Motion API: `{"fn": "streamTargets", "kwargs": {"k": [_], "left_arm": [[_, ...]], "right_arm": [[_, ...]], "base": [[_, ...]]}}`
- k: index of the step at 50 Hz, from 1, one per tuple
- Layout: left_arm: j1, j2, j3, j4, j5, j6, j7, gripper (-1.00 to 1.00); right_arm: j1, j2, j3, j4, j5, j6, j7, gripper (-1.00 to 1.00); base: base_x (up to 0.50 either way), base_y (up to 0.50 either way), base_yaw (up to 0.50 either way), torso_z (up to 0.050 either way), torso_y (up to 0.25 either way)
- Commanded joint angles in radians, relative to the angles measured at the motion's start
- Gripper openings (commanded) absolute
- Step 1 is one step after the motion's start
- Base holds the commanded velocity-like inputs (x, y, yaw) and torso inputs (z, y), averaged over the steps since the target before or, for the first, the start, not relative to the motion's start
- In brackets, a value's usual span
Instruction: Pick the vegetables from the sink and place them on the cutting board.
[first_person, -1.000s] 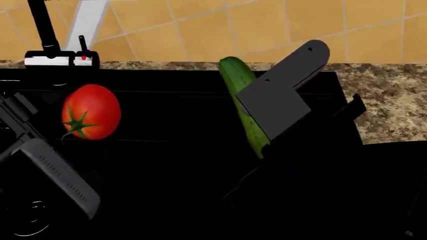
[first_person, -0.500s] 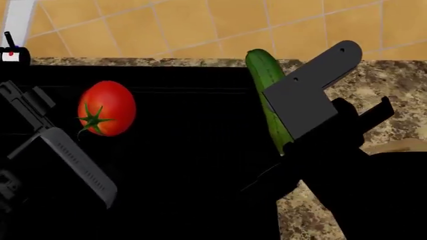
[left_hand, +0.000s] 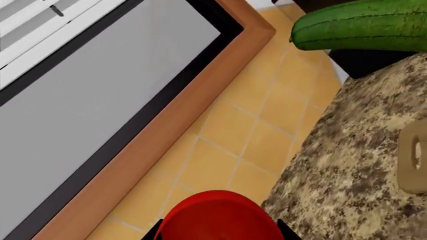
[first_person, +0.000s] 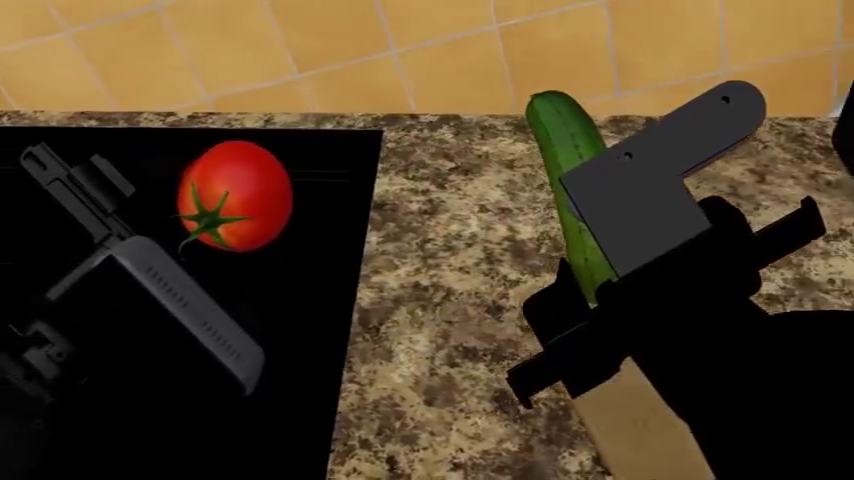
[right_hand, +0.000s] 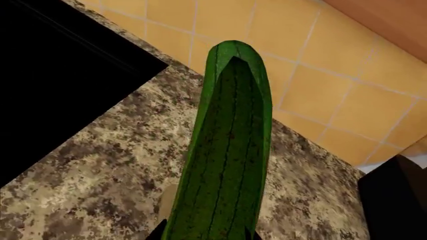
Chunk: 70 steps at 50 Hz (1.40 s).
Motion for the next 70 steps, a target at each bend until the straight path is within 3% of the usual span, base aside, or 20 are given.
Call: {"fn": "streamTargets", "kwargs": {"k": [1,31,41,51,70], "left_arm": [[-0.010,0.013,-0.001,-0.011,-0.044,-0.001,-0.030,-1.00],[-0.008,0.022,-0.009,0.003,-0.074,-0.030,-0.029,-1.00],[-0.040,0.057,-0.073,-0.001,-0.173,-0.118,-0.023,-1.00],[-0.111,0.125,-0.033,-0.099,-0.214,-0.228,0.035,-1.00],[-0.165,0.234,-0.019,-0.328,-0.274,-0.231,0.108,-1.00]], "right_arm": [[0.004,0.007,0.016,-0.001,-0.052,0.005,-0.016,-1.00],[0.006,0.007,0.025,-0.015,-0.037,0.003,-0.001,-1.00],[0.052,-0.070,0.008,0.051,0.018,0.071,0.006,-1.00],[0.051,-0.066,0.011,0.038,0.023,0.068,0.007,-1.00],[0.038,-0.060,0.011,0.024,0.028,0.058,0.012,-1.00]], "base": [[-0.01,-0.50,0.00,0.000,0.000],[0.00,-0.50,0.00,0.001,0.001],[0.00,0.00,0.00,0.000,0.000],[0.00,0.00,0.00,0.000,0.001],[0.00,0.00,0.00,0.000,0.001]]}}
